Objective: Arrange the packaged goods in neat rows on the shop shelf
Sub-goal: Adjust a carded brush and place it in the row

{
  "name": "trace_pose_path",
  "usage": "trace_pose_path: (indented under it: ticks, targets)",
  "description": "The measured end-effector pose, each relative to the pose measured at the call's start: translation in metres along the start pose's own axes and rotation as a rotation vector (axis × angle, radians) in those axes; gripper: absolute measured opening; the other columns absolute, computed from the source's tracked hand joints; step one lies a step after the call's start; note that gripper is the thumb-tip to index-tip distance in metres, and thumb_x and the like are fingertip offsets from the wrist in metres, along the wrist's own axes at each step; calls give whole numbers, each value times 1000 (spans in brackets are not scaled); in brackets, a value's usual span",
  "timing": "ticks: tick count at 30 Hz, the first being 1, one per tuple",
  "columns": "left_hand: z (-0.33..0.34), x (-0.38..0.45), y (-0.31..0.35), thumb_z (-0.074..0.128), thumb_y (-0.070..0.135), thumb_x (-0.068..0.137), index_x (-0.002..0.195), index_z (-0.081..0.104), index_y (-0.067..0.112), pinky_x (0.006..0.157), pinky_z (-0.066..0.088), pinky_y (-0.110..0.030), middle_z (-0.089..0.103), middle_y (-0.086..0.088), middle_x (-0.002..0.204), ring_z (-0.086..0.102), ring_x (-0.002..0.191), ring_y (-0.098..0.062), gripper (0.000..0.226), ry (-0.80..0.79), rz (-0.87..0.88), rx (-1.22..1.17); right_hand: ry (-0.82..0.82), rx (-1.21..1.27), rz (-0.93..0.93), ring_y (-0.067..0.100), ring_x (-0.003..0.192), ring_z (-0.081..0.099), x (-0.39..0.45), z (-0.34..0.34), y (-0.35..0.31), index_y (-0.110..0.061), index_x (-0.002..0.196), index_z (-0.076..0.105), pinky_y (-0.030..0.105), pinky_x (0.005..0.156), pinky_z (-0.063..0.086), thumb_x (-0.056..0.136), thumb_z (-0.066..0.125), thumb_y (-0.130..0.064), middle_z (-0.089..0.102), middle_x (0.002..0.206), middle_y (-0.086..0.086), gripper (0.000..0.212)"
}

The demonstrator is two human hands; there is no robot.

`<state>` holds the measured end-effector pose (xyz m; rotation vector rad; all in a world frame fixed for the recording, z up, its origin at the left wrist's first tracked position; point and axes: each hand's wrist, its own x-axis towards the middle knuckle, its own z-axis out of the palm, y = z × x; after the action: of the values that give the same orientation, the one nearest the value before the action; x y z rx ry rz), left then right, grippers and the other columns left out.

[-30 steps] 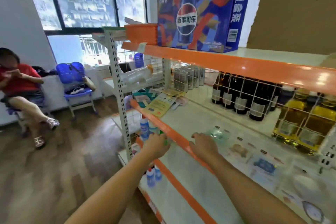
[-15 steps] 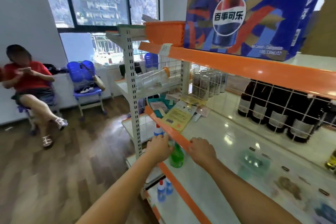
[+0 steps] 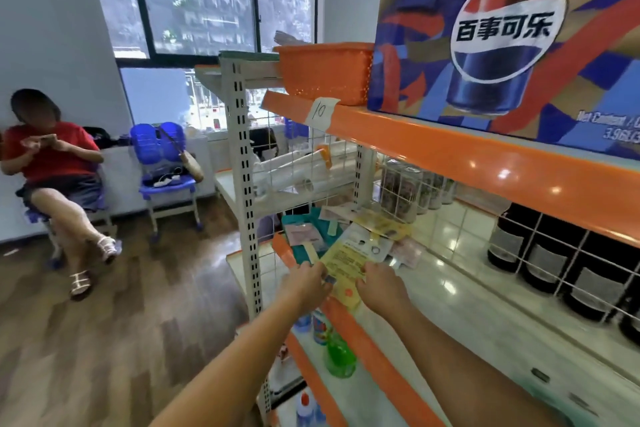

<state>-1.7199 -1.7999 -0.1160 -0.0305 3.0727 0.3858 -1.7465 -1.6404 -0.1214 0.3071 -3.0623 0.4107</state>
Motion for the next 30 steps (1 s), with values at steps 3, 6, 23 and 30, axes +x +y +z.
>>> trace_pose_path:
  ticks: [3,6,23,30]
  targets:
    - [4,18,-7,41,43,97,131,46,16,94,45,-42,51,-10,127,48,117,-29,44,-14,1,-17,-36,2,10,28,115,49,18,11,-1,-10,120,52,35,90,43,97,39,-31,53,124,11,34]
    - [1,40,-17,39,40,97,127,48,15,92,46,-44,51,-11,125,50,113,-29,40,-9,-8,-47,-15,20,36,27,110,52,43,12,-5,-10,113,55,34,86,44,95,39,-31,56,119,11,31]
    - [-6,158,-78,40,34,98,128,48,19,97,37,-40,46,-9,134,41,123,-29,35,-21,229,-15,162,-13,244,30,104,55,160,24,-64,-7,108,58,36,81,45,98,35,-29,61,111,13,34]
    - [-5,173,-99,38,33,99,132,44,14,96,37,-36,45,-10,136,43,124,-29,38,27,318,47,128,-117,375,28,115,49,177,35,-77,-8,114,58,35,89,41,97,38,-34,58,120,10,37]
